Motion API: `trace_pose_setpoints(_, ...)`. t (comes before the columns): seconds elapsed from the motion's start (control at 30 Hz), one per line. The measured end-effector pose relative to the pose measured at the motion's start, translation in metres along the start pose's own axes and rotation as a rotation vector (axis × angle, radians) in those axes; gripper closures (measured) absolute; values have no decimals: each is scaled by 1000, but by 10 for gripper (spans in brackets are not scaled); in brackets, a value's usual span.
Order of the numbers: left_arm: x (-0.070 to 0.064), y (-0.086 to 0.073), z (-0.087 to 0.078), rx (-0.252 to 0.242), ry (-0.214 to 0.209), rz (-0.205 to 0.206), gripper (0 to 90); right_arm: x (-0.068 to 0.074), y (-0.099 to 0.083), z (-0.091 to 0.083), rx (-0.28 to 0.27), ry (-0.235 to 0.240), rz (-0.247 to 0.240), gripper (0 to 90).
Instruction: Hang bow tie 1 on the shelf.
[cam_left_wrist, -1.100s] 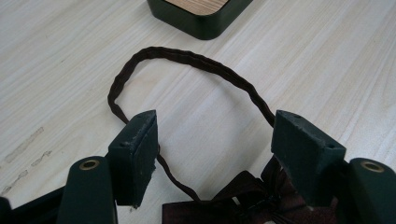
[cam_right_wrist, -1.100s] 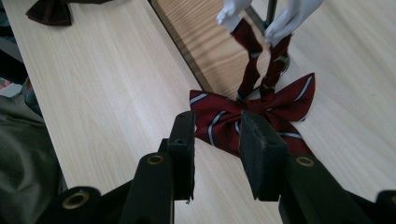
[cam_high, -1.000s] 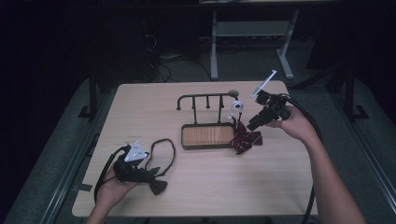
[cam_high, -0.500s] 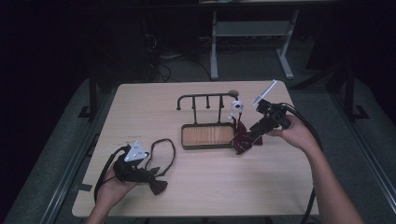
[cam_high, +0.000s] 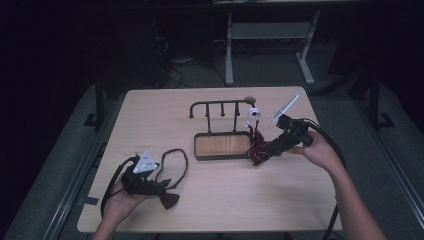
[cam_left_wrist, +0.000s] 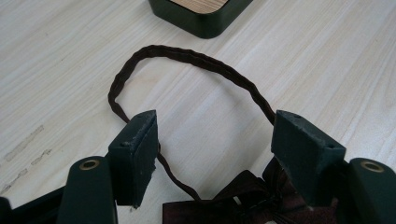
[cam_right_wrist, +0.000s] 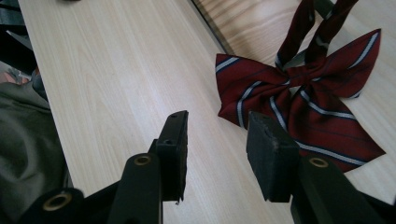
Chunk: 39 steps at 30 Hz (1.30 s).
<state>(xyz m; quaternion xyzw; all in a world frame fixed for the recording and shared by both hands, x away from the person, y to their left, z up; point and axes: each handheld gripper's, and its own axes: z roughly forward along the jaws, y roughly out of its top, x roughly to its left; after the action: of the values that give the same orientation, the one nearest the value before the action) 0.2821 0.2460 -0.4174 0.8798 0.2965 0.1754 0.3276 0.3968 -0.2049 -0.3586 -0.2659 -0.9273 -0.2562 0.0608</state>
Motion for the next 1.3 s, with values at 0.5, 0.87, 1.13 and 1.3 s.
trace_pose_setpoints(0.5, -1, 1, 1, 3, -1, 9, 323, 9, -20, 10, -28, 25, -23, 559)
trace_pose_setpoints(0.87, 0, 1, 0, 6, -2, 5, 324, 15, -33, 18, -17, 25, -20, 552)
trace_pose_setpoints(1.13, -1, 1, 1, 11, -5, 7, 323, 19, -43, 22, -25, 30, -16, 551)
trace_pose_setpoints(1.3, -1, 1, 2, 11, -8, 4, 324, 20, -51, 24, -23, 28, -15, 550)
